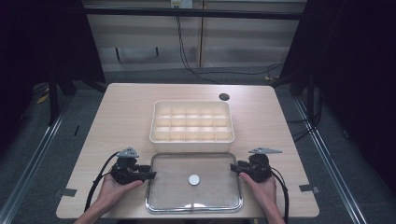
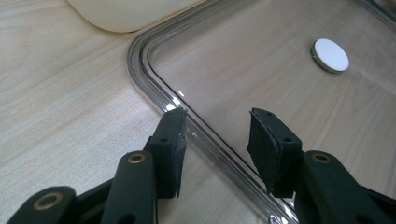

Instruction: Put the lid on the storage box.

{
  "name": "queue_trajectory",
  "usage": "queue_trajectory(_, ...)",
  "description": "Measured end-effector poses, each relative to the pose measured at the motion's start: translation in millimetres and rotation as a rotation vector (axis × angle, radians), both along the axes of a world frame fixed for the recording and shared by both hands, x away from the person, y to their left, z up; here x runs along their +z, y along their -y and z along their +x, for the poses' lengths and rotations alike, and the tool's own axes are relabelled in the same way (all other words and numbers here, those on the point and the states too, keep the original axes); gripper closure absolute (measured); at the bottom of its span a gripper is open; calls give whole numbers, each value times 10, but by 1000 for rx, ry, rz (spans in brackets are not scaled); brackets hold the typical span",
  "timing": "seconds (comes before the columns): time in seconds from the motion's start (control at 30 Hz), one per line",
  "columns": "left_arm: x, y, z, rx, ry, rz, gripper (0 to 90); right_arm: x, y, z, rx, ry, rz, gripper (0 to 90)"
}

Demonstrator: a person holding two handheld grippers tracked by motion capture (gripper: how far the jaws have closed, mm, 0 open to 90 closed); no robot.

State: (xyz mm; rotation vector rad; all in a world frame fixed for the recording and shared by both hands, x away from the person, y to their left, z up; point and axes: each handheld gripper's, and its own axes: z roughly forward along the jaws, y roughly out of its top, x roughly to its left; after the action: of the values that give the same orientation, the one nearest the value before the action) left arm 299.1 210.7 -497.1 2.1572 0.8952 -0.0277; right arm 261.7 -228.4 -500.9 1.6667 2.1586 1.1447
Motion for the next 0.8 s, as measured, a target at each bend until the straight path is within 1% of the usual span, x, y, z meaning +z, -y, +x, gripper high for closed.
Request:
queue_trajectory(0.03, 0, -1, 1, -1, -1, -1, 560, -6, 5, 4, -1, 7, 7, 570)
queue_trajectory(0.07, -1, -3, 4, -1, -4, -4, 560, -8, 16, 3, -10, -5, 26, 568)
queue_trajectory(0.17, -4, -7, 4, -1, -4, -7, 560, -30, 73, 12, -42, -28, 106, 592)
queue_trajectory(0.2, -5, -10, 6, -1, -3, -8, 560, -40, 88, 10, -60, -38, 134, 601)
queue_trajectory(0.27, -5, -14, 12, 0, -11, -12, 560, -51, 116, 5, -72, -45, 171, 618)
queue_trajectory(0.3, -8, -14, 12, 0, -9, -17, 561, -55, 132, 3, -81, -49, 195, 629)
queue_trajectory(0.4, -9, -13, 9, -2, 0, -12, 560, -76, 203, -12, -106, -61, 275, 668)
queue_trajectory(0.43, -9, -12, 9, -2, 0, -12, 560, -78, 214, -16, -109, -61, 287, 668)
queue_trajectory(0.5, -8, -12, 7, -2, 2, -10, 560, -72, 216, -25, -113, -58, 295, 668)
queue_trajectory(0.63, -5, -9, 0, -7, 8, -3, 560, -58, 260, -48, -122, -48, 360, 696)
queue_trajectory(0.67, -6, -8, -2, -7, 8, -4, 560, -52, 264, -52, -117, -35, 369, 696)
queue_trajectory(0.73, -5, -9, 0, -6, 7, -3, 560, -26, 264, -68, -116, -25, 375, 696)
queue_trajectory(0.8, -9, -11, 2, -6, 6, -9, 560, -1, 281, -78, -108, -18, 394, 712)
